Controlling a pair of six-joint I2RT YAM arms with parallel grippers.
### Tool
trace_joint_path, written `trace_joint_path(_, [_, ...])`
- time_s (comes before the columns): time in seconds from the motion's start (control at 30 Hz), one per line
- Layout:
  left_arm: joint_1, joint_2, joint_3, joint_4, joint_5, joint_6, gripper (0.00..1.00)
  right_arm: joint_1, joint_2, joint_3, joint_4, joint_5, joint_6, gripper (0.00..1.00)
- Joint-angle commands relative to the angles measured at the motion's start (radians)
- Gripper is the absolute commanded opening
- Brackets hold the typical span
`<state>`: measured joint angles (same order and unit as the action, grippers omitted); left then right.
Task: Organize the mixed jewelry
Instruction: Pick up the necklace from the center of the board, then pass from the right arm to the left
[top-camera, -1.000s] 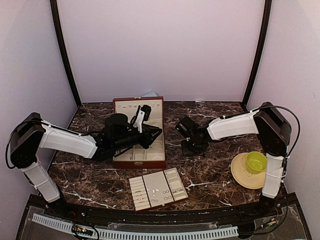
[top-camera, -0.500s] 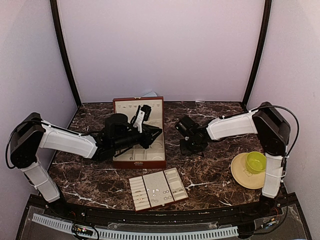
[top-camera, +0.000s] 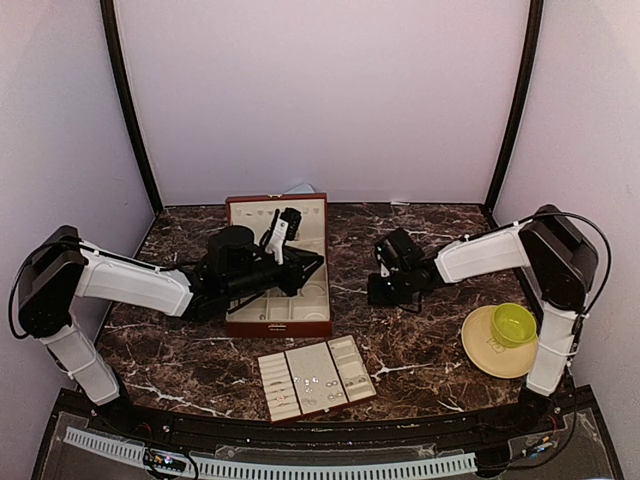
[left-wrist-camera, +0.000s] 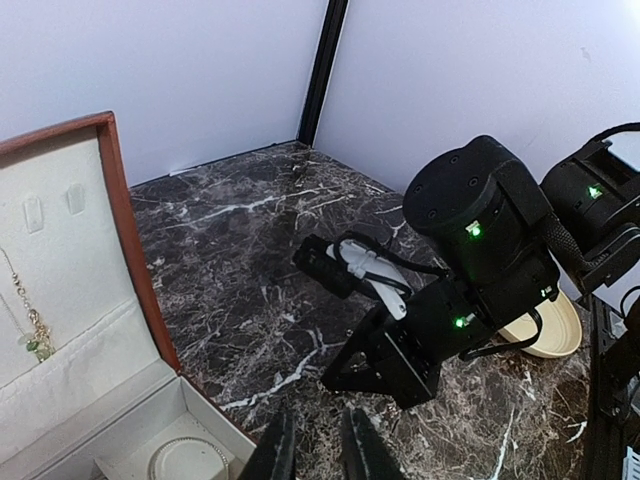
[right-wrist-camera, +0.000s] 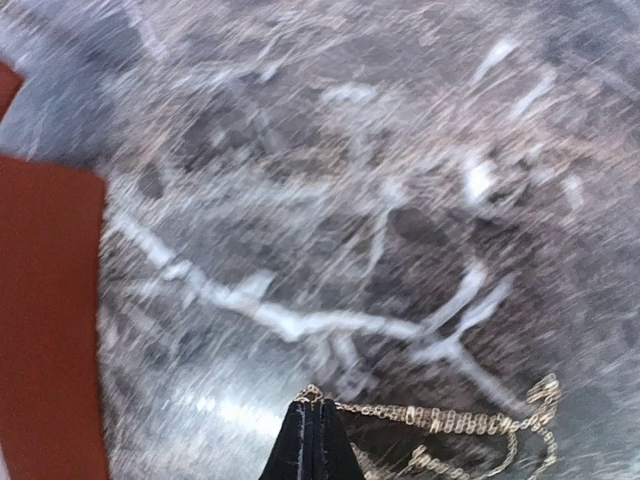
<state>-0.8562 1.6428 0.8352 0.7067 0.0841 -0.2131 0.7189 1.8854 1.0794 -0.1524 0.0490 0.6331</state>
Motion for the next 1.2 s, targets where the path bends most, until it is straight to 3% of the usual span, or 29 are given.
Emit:
trace_joint_path(0.0, [0.003, -0.062, -0.005, 0.004, -0.016, 0.015, 0.2, -0.024, -0.087, -0.068, 0.142, -0.186, -0.007, 0.0])
trace_joint_path(0.27, [0.003, -0.076, -0.008, 0.011, -0.001, 0.01, 0.2, -0.074, -0.17, -0.168, 0.345, -0.387, 0.044, 0.0])
trace_joint_path(0.6, [0.002, -0.057, -0.006, 0.007, 0.026, 0.007, 0.21, -0.081, -0.239, -0.208, 0.421, -0.458, 0.073, 0.0])
trace_joint_path(0.83, [0.002, 0.008, 0.028, 0.025, 0.102, 0.012, 0.29, -0.08, -0.294, -0.233, 0.481, -0.486, 0.1, 0.0])
trace_joint_path(1.17, [0.003, 0.12, 0.103, 0.038, 0.161, 0.024, 0.32, -0.078, -0.325, -0.249, 0.547, -0.6, 0.099, 0.0])
